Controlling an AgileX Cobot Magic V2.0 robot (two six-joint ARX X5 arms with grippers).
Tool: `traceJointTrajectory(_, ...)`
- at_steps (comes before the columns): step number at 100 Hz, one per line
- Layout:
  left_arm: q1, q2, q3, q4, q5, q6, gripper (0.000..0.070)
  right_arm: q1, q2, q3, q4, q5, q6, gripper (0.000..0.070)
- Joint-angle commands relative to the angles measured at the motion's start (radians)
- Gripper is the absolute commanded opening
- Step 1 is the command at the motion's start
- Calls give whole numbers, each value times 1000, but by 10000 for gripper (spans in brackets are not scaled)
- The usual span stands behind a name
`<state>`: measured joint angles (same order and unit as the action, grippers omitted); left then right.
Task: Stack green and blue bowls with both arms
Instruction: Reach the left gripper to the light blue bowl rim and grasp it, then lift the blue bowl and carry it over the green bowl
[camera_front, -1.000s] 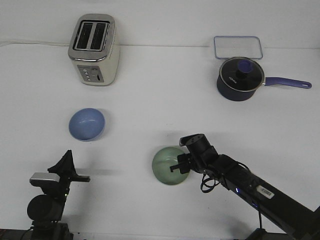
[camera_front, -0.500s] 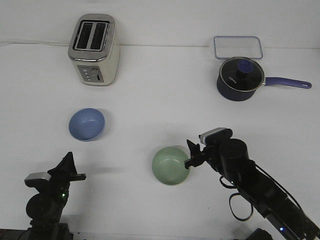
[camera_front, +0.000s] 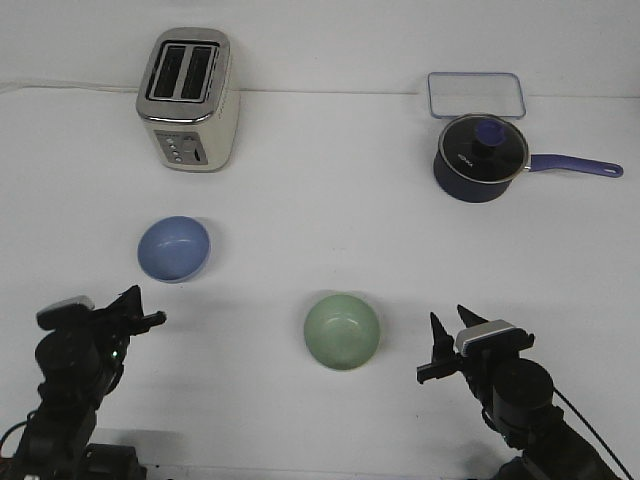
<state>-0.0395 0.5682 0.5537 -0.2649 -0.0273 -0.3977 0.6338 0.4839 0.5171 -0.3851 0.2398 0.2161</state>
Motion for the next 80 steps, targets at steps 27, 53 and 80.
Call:
traceJointTrajectory(27,18,439,213,4,-3,41,601,6,-39,-7,4,4,29,306)
traceJointTrajectory(53,105,592,255,24,-2,42,599,6,-39,-7,2,4,18,306)
traceJointTrajectory(80,158,735,255,92,65,42,582,6,-39,-7,0,3,18,306)
